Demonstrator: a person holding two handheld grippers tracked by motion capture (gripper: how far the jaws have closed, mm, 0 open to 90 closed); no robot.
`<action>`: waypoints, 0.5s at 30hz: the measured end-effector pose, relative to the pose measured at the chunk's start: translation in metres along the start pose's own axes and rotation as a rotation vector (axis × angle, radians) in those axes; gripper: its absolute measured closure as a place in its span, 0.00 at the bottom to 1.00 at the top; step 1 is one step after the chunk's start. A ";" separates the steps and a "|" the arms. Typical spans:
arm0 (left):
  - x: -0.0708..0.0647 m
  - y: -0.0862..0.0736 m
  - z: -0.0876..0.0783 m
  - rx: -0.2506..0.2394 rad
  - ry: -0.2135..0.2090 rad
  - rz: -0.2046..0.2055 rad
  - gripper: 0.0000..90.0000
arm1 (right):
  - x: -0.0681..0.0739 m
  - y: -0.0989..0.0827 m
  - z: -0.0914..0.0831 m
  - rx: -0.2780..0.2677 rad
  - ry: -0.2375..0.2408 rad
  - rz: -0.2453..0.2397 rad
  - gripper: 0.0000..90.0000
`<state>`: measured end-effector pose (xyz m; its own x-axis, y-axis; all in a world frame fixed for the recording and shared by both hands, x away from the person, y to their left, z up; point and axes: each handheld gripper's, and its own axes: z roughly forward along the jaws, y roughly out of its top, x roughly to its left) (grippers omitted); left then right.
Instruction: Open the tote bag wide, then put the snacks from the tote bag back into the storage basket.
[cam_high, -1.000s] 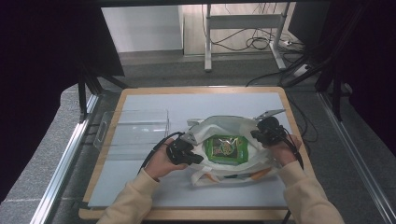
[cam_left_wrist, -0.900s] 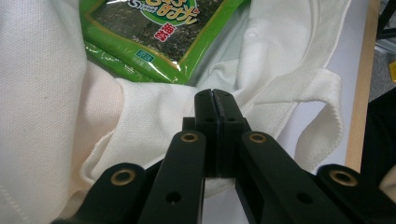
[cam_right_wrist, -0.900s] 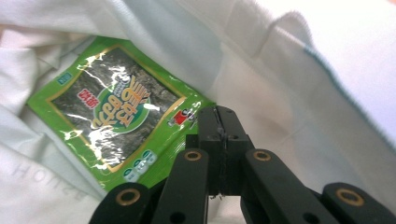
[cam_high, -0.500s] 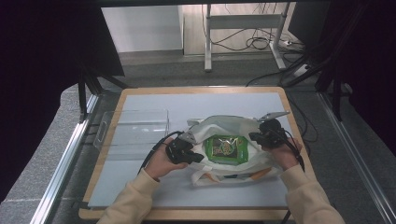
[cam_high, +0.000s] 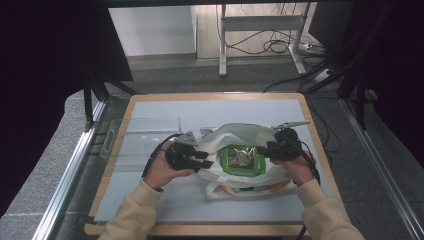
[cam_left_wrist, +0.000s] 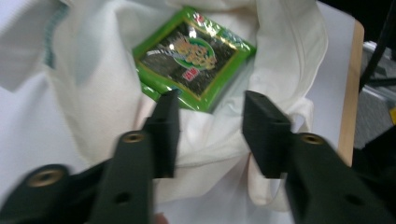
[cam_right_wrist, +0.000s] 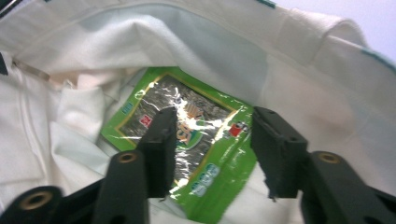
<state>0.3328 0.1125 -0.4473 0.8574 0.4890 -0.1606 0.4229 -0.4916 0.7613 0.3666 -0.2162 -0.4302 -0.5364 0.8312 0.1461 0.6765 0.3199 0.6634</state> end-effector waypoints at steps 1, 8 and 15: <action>0.001 0.000 -0.002 0.005 0.008 0.003 0.55 | 0.002 0.000 0.001 0.002 -0.007 0.011 0.43; 0.002 -0.001 -0.004 -0.012 0.022 -0.019 0.41 | 0.008 0.004 0.010 0.042 -0.011 0.037 0.37; 0.001 -0.001 -0.002 -0.003 0.027 -0.017 0.38 | 0.008 0.006 0.019 0.085 0.003 0.040 0.38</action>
<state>0.3325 0.1153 -0.4466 0.8420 0.5163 -0.1563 0.4363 -0.4813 0.7602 0.3756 -0.1987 -0.4395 -0.5099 0.8425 0.1736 0.7377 0.3244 0.5921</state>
